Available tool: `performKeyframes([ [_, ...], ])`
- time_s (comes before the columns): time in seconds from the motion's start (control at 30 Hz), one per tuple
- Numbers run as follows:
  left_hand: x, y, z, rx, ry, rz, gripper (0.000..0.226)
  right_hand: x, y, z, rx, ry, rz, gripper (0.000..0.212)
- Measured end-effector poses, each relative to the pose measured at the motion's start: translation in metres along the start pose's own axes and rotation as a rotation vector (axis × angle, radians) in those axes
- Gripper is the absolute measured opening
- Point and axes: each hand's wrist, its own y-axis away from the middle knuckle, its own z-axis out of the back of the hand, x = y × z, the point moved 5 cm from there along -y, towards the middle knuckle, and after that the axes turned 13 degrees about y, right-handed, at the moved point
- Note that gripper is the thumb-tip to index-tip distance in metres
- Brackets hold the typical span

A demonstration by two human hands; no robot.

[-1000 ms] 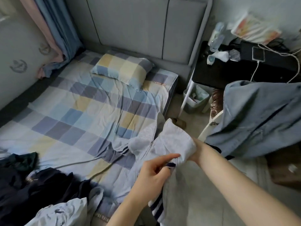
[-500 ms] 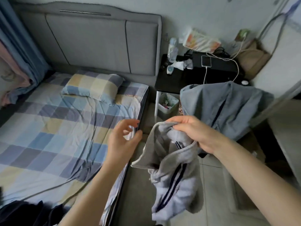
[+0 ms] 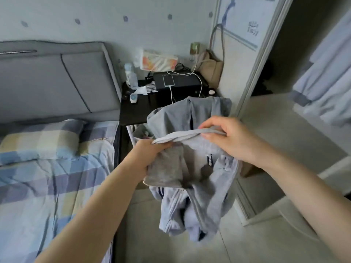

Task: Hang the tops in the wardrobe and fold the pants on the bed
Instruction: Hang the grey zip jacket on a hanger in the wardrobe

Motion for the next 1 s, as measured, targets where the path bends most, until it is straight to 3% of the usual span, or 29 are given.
performKeyframes([
  [0.13,-0.018,-0.013,-0.054,0.193,0.079,0.235,0.024,-0.059,0.014,0.021,-0.080,0.233,-0.144,0.045],
  [0.23,-0.035,-0.025,-0.090,0.286,0.036,0.312,0.028,-0.104,0.026,0.030,-0.086,0.589,-0.290,0.037],
  [0.3,-0.045,-0.032,-0.112,0.384,-0.041,0.355,0.027,-0.131,0.034,0.043,-0.163,0.680,-0.419,0.025],
  [0.4,-0.056,-0.049,-0.142,0.518,-0.103,0.399,0.026,-0.162,0.044,0.071,-0.285,0.387,-0.619,0.031],
  [0.47,-0.064,-0.073,-0.163,0.524,-0.103,0.384,0.025,-0.177,0.044,0.090,-0.342,0.099,-0.761,0.031],
  [0.53,-0.073,-0.100,-0.180,0.482,-0.129,0.285,0.023,-0.182,0.041,0.105,-0.427,-0.193,-0.840,0.020],
  [0.63,-0.084,-0.139,-0.214,0.535,-0.226,0.161,0.027,-0.186,0.029,0.130,-0.582,-0.593,-0.916,0.026],
  [0.77,-0.101,-0.183,-0.257,0.606,-0.572,-0.045,0.048,-0.187,0.004,0.173,-0.707,-0.645,-0.898,0.012],
  [0.83,-0.115,-0.207,-0.282,0.628,-0.611,-0.096,0.049,-0.192,-0.007,0.198,-0.797,-0.622,-0.881,0.006],
  [1.0,-0.142,-0.238,-0.337,0.803,-0.302,0.329,0.046,-0.210,-0.027,0.250,-1.009,-0.611,-0.857,0.012],
])
